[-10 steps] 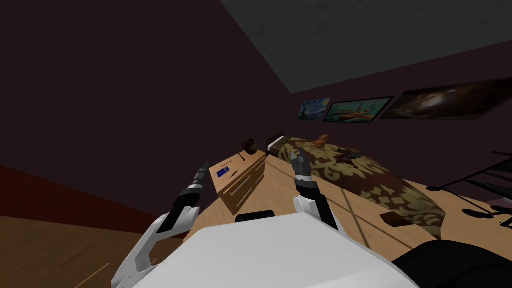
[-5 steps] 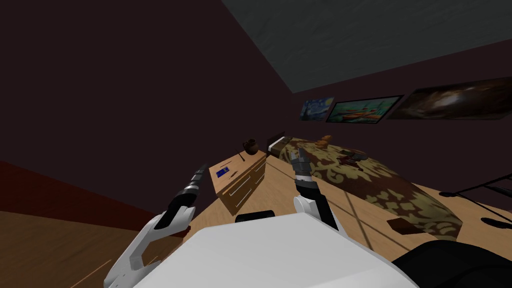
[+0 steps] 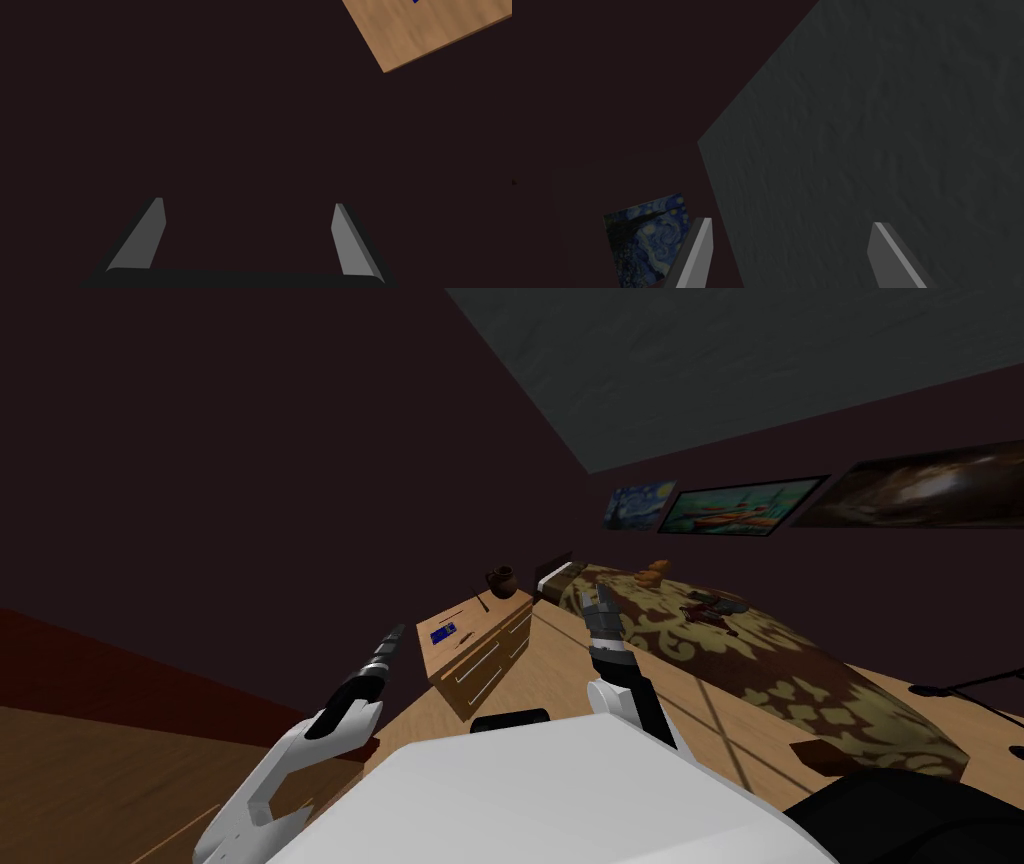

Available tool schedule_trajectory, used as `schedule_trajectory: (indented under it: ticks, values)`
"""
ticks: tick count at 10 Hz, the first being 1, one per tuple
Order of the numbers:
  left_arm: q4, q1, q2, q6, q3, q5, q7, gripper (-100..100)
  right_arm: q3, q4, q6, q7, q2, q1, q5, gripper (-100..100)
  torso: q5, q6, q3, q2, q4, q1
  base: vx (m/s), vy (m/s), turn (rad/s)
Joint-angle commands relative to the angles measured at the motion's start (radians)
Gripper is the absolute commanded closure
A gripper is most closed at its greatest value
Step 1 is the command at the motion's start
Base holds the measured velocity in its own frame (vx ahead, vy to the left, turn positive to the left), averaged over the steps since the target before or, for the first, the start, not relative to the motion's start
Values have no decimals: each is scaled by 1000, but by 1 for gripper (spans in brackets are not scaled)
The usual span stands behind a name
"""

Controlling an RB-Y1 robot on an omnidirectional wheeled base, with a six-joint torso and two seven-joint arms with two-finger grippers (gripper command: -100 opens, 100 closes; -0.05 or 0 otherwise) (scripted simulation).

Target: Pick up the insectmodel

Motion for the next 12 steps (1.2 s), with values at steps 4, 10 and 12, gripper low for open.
schedule_trajectory:
  ticks: [4, 10, 12]
  values:
    - [44, -13, 24, 142, 48, 12, 9, -100, 0, 0, 0, 0, 0, 0, 0, 0, 0, 0, 0, 0, 0, -1, 42, -58, 34]
    - [124, -52, 52, 297, 110, 36, 40, -100, 0, 0, 0, 0, 0, 0, 0, 0, 0, 0, 0, 0, 0, 0, 41, -52, 19]
    - [124, -52, 52, 332, 110, 36, 40, -100, 0, 0, 0, 0, 0, 0, 0, 0, 0, 0, -1, -1, 0, -1, 37, -46, 9]
